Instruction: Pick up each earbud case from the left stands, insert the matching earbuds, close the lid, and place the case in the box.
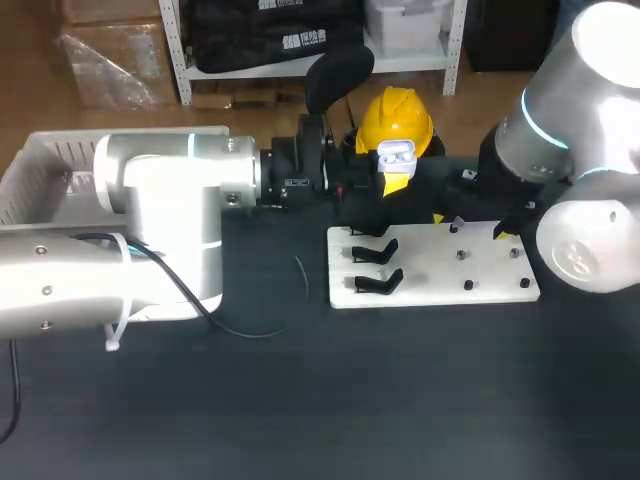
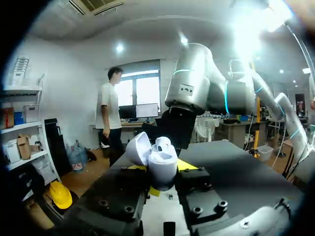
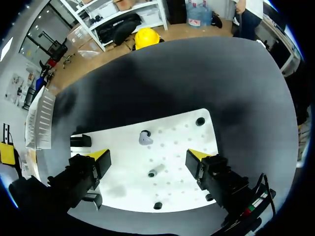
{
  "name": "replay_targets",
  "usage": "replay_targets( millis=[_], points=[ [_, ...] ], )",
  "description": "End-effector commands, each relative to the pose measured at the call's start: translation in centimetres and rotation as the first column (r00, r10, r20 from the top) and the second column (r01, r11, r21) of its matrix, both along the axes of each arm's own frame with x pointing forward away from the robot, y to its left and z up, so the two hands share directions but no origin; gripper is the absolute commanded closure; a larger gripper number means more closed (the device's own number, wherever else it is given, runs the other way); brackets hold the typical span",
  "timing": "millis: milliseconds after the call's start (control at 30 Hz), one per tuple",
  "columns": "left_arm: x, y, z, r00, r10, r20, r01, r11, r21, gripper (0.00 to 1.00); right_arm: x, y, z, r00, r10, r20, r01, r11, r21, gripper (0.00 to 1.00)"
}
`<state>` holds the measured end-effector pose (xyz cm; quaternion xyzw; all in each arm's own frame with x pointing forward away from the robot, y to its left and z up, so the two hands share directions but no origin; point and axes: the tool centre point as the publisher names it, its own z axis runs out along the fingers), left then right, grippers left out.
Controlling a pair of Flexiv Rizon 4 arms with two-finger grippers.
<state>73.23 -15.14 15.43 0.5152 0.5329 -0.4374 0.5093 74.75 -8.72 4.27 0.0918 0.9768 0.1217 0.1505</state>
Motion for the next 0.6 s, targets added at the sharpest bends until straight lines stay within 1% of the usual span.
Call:
replay_targets(
  millis=[33,133,167,233,267,300,467,600],
  points=[
    [-0.3,0.0,-0.2,1.0,0.012,0.008,-0.012,1.0,-0.009,1.0,1.0,0.2,-0.3,1.0,0.005,-0.017,-0.005,1.0,0.003,0.0],
    [-0.3,0.0,-0.2,1.0,0.012,0.008,-0.012,1.0,-0.009,1.0,1.1,0.3,-0.5,1.0,0.006,-0.026,-0.006,1.0,-0.001,0.0],
    [-0.3,0.0,-0.2,1.0,0.012,0.008,-0.012,1.0,-0.009,1.0,1.2,0.3,-0.5,1.0,0.006,-0.026,-0.006,1.0,-0.002,0.02],
    [-0.3,0.0,-0.2,1.0,0.012,0.008,-0.012,1.0,-0.009,1.0,1.2,0.4,-0.7,1.0,0.007,-0.029,-0.007,1.0,-0.005,0.23],
    [-0.3,0.0,-0.2,1.0,0.012,0.008,-0.012,1.0,-0.009,1.0,1.1,0.4,-0.8,1.0,0.007,-0.029,-0.007,1.0,-0.004,0.29],
    [-0.3,0.0,-0.2,1.0,0.012,0.008,-0.012,1.0,-0.009,1.0,1.1,0.4,-0.9,1.0,0.007,-0.03,-0.007,1.0,-0.004,0.33],
    [-0.3,0.0,-0.2,1.0,0.012,0.008,-0.012,1.0,-0.009,1.0,1.3,0.4,-1.3,1.0,-0.005,-0.03,0.006,1.0,0.006,0.46],
    [-0.3,0.0,-0.2,1.0,0.012,0.008,-0.012,1.0,-0.009,1.0,1.4,0.5,-1.4,0.999,-0.01,-0.033,0.011,1.0,0.013,0.51]
  ],
)
